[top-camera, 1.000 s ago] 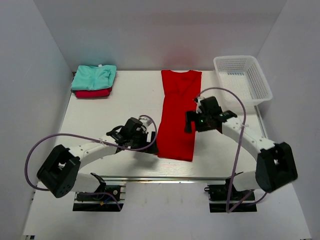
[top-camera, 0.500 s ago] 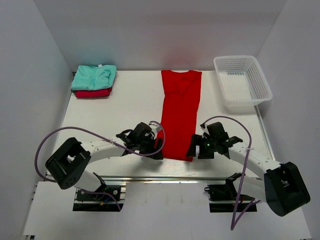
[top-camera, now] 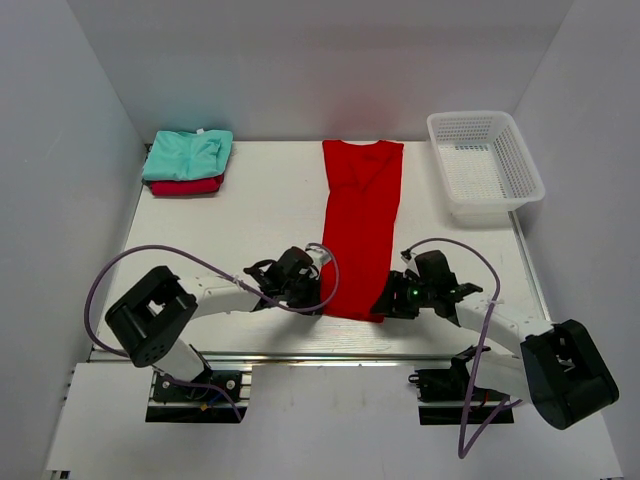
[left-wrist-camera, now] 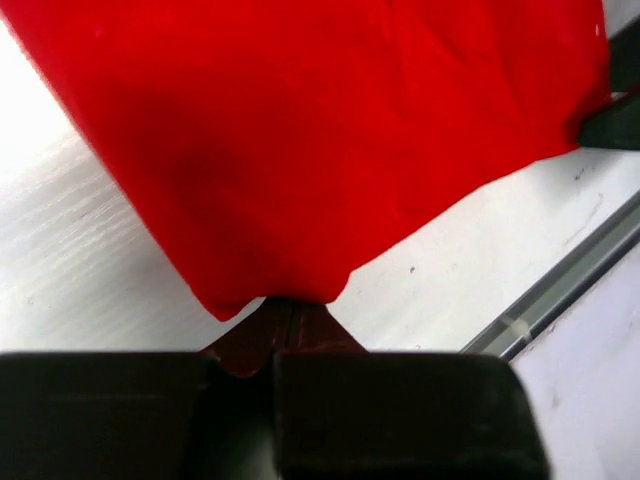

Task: Fold and stack the t-shirts
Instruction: Grab the bottom of the folded rectangular tshirt with both arms

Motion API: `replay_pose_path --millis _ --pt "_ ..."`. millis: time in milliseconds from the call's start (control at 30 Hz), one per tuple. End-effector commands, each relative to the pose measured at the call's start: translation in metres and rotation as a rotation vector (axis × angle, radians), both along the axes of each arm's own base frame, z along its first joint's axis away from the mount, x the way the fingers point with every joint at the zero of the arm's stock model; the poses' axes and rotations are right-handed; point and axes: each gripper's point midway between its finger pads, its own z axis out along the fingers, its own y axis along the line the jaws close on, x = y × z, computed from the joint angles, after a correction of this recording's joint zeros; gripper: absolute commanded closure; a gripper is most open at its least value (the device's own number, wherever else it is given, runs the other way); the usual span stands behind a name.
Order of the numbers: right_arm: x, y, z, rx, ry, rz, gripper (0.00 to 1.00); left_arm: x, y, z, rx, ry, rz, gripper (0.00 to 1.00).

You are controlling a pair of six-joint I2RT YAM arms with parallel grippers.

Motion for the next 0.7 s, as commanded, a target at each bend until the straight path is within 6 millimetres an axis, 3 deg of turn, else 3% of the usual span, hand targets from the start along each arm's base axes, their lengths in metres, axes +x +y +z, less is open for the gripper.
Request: replay_pose_path --millis 0,33,67,267,400,467,533,667 --pt "0.000 0.001 -0.005 0.024 0.012 -0.033 0.51 -0.002 0.006 -0.007 0.061 0.006 -0.014 0.95" --pt "0.003 0.004 -0.003 0.038 -0.005 -0.031 0.54 -0.005 0.008 -0.009 0.076 0.007 -0.017 1.00" --pt "0.004 0.004 -0.004 0.039 -0.009 -0.032 0.66 -0.001 0.006 -0.007 0.075 -0.005 -0.011 1.00" --pt "0.021 0.004 0.002 0.015 -0.086 -0.035 1.00 0.006 0.000 0.008 0.023 -0.052 0.006 1.00" --pt "0.019 0.006 0.011 0.021 -0.102 0.016 1.00 0.005 -0.006 0.027 -0.032 -0.076 -0.007 1.00" --pt "0.008 0.005 0.014 0.015 -0.071 0.045 1.00 0.000 -0.008 0.039 -0.067 -0.073 -0.029 1.00" --pt "-0.005 0.007 0.027 0.057 -0.063 0.078 1.00 -0.016 -0.007 0.041 -0.090 -0.042 -0.070 1.00" --pt "-0.022 0.003 0.030 0.077 -0.029 0.075 1.00 -0.049 -0.002 0.040 -0.115 0.064 -0.177 1.00"
